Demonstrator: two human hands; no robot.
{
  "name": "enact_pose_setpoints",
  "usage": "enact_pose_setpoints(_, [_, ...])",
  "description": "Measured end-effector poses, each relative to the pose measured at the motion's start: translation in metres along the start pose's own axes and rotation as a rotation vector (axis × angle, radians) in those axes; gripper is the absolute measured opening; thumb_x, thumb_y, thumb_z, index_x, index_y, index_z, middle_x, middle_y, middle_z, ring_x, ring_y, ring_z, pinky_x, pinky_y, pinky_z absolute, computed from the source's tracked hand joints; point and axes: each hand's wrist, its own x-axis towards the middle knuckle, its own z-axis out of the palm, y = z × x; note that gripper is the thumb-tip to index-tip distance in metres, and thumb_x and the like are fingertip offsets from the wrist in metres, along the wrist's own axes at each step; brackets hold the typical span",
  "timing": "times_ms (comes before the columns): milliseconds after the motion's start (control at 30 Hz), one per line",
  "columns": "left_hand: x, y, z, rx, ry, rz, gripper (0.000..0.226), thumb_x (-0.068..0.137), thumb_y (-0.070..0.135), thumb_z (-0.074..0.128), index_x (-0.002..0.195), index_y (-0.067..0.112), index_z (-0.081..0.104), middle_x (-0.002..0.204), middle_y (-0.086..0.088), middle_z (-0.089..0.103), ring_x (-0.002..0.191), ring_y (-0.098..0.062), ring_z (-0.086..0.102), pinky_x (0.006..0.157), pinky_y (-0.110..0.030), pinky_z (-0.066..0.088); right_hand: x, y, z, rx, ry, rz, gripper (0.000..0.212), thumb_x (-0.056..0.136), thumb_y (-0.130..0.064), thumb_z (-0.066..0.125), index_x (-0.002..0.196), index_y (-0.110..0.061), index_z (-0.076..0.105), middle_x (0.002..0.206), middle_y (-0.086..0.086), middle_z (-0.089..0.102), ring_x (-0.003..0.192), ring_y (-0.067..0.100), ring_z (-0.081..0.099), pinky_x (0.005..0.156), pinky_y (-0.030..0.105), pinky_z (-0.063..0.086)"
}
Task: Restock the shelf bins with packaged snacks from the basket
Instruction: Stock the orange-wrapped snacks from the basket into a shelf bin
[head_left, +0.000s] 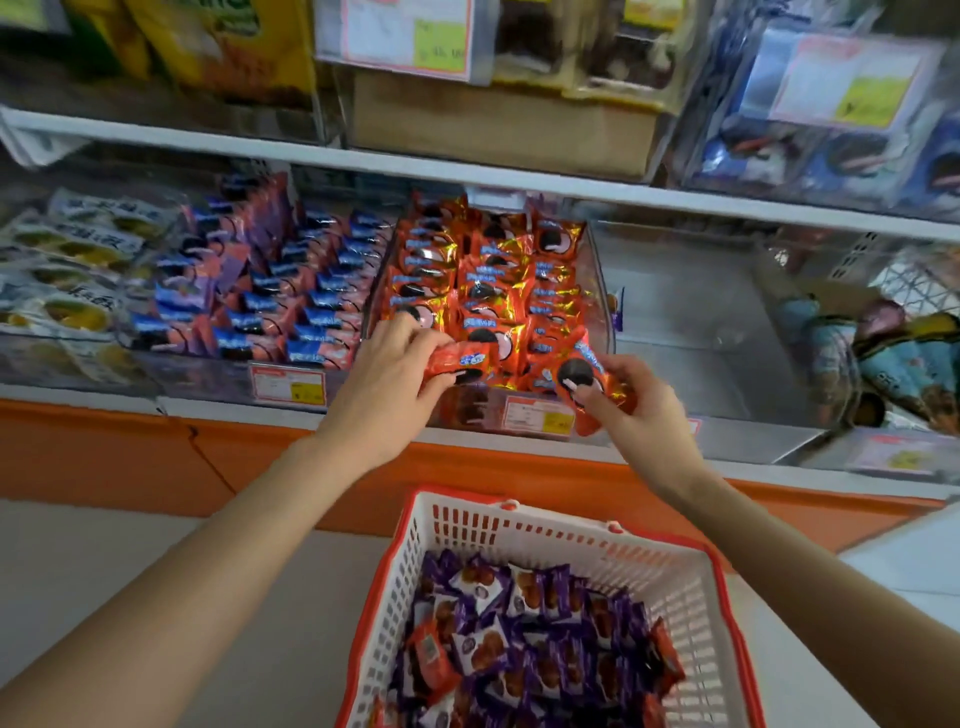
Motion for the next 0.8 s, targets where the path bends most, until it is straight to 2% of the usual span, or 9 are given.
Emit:
enact_pose_setpoints(100, [0.019,-0.006,0.000,0.014,0.023,0.030,0.042,0.094,0.029,0.056,0.129,0.007,0.050,0.117,-0.008,0.043,0.114,-0.022,0.039,0.099,-0.035,0.033,0.033,-0.014,0.007,-0.103,0.097,-0.050,0.036,0.092,-0.025,0.060,0.125,-0.014,0.050,0.105,-0.004,0.061,0.080,0.001,0.060,0.061,0.010,0.048])
enact_pose_setpoints(200, [0.033,-0.009,0.004,0.013,0.037,0.079,0.041,0.094,0.029,0.055,0.127,0.006,0.050,0.123,-0.010,0.041,0.117,-0.022,0.038,0.102,-0.034,0.031,0.069,-0.020,0.011,-0.369,0.142,-0.087,0.038,0.094,-0.030,0.057,0.127,-0.014,0.049,0.113,0.006,0.064,0.094,0.023,0.065,0.077,0.038,0.056])
enact_pose_setpoints(233, [0.036,-0.010,0.006,0.007,0.033,0.091,0.040,0.095,0.029,0.054,0.127,0.006,0.050,0.127,-0.010,0.041,0.119,-0.023,0.037,0.103,-0.033,0.030,0.080,-0.021,0.012,-0.474,0.145,-0.108,0.039,0.094,-0.031,0.055,0.128,-0.014,0.048,0.116,0.009,0.062,0.099,0.028,0.063,0.082,0.040,0.053])
enact_pose_setpoints(300, [0.042,-0.014,0.012,0.013,0.024,0.117,0.039,0.097,0.031,0.049,0.128,0.006,0.048,0.129,-0.009,0.042,0.121,-0.023,0.038,0.103,-0.034,0.028,0.101,-0.023,0.017,-0.659,0.146,-0.146,0.038,0.095,-0.029,0.052,0.130,-0.012,0.047,0.120,0.012,0.059,0.104,0.034,0.060,0.085,0.040,0.048])
enact_pose_setpoints(400, [0.049,-0.025,0.020,0.042,0.023,0.119,0.040,0.100,0.036,0.041,0.126,0.007,0.048,0.125,-0.009,0.048,0.116,-0.024,0.044,0.100,-0.038,0.031,0.130,-0.026,0.026,-0.818,0.129,-0.152,0.042,0.093,-0.021,0.053,0.133,-0.011,0.043,0.123,0.015,0.056,0.108,0.037,0.056,0.088,0.043,0.046])
enact_pose_setpoints(500, [0.050,-0.035,0.027,0.113,0.088,0.171,0.042,0.097,0.038,0.035,0.115,0.004,0.052,0.113,-0.012,0.056,0.105,-0.029,0.052,0.090,-0.045,0.040,0.155,-0.024,0.037,-0.866,0.094,-0.122,0.045,0.090,-0.017,0.056,0.132,-0.008,0.042,0.127,0.017,0.054,0.113,0.037,0.053,0.092,0.045,0.047])
enact_pose_setpoints(567, [0.051,-0.040,0.032,0.125,0.130,0.205,0.040,0.096,0.035,0.036,0.111,0.003,0.053,0.109,-0.013,0.057,0.101,-0.029,0.052,0.086,-0.045,0.042,0.167,-0.023,0.043,-0.886,0.105,-0.089,0.050,0.090,-0.010,0.056,0.136,-0.005,0.037,0.134,0.018,0.048,0.119,0.037,0.050,0.094,0.045,0.046])
enact_pose_setpoints(667, [0.054,-0.046,0.038,0.093,0.178,0.231,0.039,0.094,0.033,0.038,0.109,0.001,0.053,0.107,-0.015,0.058,0.100,-0.027,0.048,0.086,-0.042,0.037,0.186,-0.024,0.047,-0.904,0.147,-0.041,0.059,0.091,-0.001,0.051,0.143,-0.001,0.024,0.145,0.020,0.035,0.128,0.036,0.042,0.101,0.046,0.042])
enact_pose_setpoints(800, [0.058,-0.051,0.041,0.086,0.211,0.262,0.037,0.092,0.031,0.038,0.106,0.000,0.053,0.103,-0.016,0.057,0.097,-0.026,0.043,0.082,-0.039,0.031,0.206,-0.024,0.049,-0.970,0.110,-0.057,0.051,0.093,0.000,0.047,0.140,0.002,0.027,0.138,0.024,0.040,0.125,0.037,0.045,0.099,0.041,0.040])
